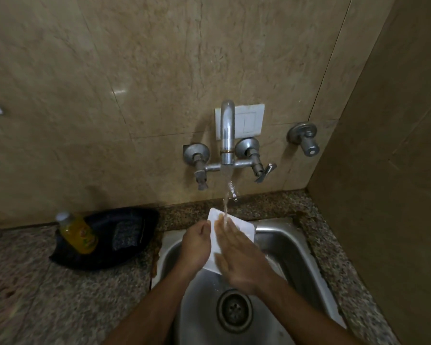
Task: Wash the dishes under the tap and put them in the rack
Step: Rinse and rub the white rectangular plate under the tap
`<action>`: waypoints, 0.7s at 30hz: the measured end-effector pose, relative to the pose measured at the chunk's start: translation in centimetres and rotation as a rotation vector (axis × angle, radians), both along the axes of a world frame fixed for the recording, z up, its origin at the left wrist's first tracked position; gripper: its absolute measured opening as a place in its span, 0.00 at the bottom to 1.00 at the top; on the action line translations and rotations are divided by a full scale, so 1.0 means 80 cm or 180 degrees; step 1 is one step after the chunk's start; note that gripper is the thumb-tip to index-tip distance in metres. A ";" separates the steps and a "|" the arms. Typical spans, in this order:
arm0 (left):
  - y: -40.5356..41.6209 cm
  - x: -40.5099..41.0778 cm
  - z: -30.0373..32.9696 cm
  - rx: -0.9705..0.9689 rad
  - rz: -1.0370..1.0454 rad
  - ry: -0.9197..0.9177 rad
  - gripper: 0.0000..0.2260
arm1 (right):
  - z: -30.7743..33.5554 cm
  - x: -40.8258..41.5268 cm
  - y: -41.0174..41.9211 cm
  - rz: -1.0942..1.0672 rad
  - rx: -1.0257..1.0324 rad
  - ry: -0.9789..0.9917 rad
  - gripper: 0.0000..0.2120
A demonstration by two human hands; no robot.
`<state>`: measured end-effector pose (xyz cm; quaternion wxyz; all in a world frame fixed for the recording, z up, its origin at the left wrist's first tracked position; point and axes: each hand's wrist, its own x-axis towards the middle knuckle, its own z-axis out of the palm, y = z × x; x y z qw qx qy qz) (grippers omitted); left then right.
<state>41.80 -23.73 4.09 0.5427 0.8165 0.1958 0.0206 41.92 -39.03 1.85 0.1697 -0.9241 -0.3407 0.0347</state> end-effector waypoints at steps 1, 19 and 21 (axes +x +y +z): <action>-0.001 -0.001 0.000 0.0026 -0.0007 -0.0033 0.13 | -0.001 -0.003 0.001 0.0005 0.0051 0.0032 0.32; 0.002 -0.006 0.002 0.0539 0.0273 -0.0349 0.15 | -0.010 0.006 -0.003 -0.0554 -0.0219 0.0054 0.34; 0.005 -0.005 -0.002 0.0571 0.0344 -0.0373 0.15 | -0.009 -0.007 0.002 -0.0295 -0.0210 0.0145 0.34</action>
